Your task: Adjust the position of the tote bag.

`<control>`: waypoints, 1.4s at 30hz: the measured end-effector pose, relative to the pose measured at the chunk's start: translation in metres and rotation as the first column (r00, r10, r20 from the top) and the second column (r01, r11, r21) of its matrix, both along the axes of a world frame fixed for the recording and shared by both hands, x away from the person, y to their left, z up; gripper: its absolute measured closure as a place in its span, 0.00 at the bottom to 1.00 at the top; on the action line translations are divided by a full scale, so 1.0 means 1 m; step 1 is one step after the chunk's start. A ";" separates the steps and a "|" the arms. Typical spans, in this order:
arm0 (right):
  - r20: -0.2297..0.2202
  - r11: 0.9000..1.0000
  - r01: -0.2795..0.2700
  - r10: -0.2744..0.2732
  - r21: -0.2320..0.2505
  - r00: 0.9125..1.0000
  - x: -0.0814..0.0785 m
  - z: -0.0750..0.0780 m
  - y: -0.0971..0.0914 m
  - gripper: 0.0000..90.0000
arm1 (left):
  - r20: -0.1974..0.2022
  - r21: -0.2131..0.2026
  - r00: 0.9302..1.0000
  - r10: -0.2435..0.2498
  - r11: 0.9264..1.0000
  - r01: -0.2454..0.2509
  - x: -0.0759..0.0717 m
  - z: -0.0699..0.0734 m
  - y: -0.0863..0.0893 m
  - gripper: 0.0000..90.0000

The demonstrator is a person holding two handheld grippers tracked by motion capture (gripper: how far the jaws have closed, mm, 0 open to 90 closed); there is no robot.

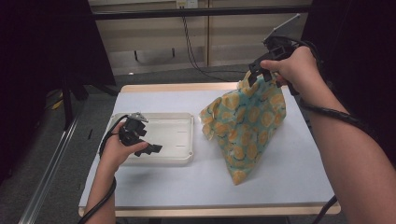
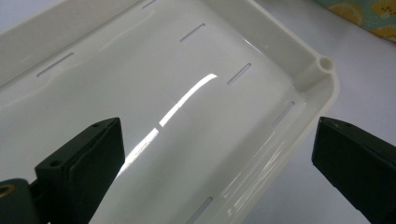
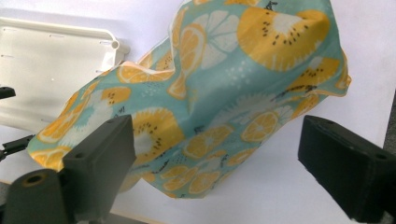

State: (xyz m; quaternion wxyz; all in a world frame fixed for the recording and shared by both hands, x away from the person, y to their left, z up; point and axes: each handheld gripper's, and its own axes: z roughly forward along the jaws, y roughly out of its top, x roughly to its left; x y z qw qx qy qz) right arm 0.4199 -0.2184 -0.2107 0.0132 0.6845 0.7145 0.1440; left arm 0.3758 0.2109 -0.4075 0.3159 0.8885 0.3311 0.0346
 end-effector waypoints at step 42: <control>-0.094 0.994 0.065 -0.057 0.084 0.994 0.013 -0.053 0.012 0.48 | -0.008 0.031 1.000 -0.012 0.999 0.013 0.001 -0.006 -0.003 0.03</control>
